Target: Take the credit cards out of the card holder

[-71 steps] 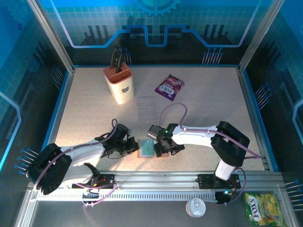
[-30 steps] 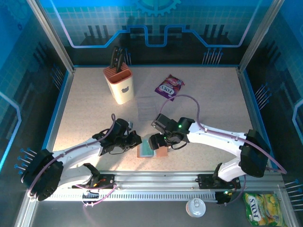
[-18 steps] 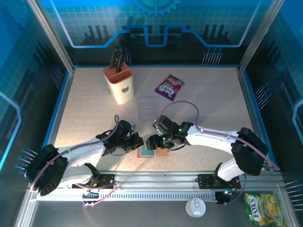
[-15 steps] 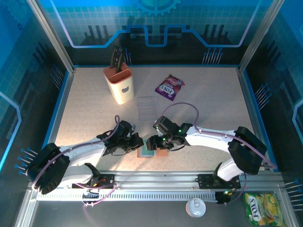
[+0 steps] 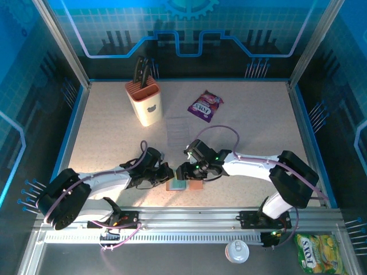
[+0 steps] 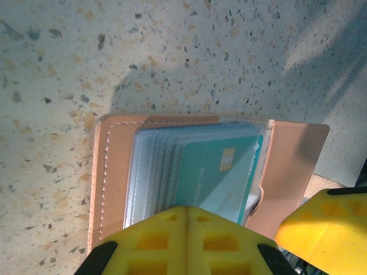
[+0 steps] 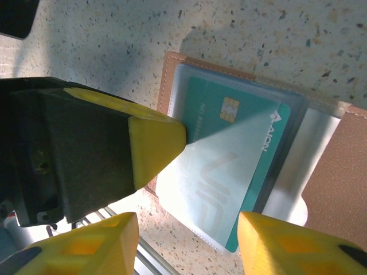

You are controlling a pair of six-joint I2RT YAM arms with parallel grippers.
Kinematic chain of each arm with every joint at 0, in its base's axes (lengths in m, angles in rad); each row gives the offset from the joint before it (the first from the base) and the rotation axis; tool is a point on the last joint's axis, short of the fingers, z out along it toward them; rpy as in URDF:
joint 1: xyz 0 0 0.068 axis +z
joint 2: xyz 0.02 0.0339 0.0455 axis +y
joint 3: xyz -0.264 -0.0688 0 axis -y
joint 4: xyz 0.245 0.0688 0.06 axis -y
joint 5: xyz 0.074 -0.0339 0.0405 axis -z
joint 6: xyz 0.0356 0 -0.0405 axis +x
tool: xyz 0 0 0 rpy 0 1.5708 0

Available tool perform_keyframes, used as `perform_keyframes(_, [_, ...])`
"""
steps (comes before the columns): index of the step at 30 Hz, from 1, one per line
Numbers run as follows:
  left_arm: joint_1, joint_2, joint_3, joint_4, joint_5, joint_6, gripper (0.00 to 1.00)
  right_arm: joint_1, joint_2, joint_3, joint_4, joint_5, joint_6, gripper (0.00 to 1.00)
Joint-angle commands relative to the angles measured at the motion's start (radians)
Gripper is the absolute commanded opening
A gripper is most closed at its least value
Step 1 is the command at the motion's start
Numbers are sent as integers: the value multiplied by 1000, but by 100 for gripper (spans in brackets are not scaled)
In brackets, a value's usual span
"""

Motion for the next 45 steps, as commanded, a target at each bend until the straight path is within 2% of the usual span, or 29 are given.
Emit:
perform_keyframes(1, [-7,8,-27,-2,-18,-4,1,-9,21,4,14,-19,3,50])
perform_keyframes(14, [-7,-3,-33,-16,-28,1,1,-9,71,4,50,-49,20,48])
perform_keyframes(21, [-7,2,-38,-13,-26,1,1,-8,93,2,72,-61,30,44])
perform_keyframes(37, [-7,-3,-32,-19,-26,1,2,-10,59,-19,-25,29,9,43])
perform_keyframes(41, [-7,-9,-16,-31,-21,12,4,-10,39,-17,-39,38,5,42])
perform_keyframes(45, [-7,-35,-4,-44,-22,17,10,-10,17,-14,-44,38,5,42])
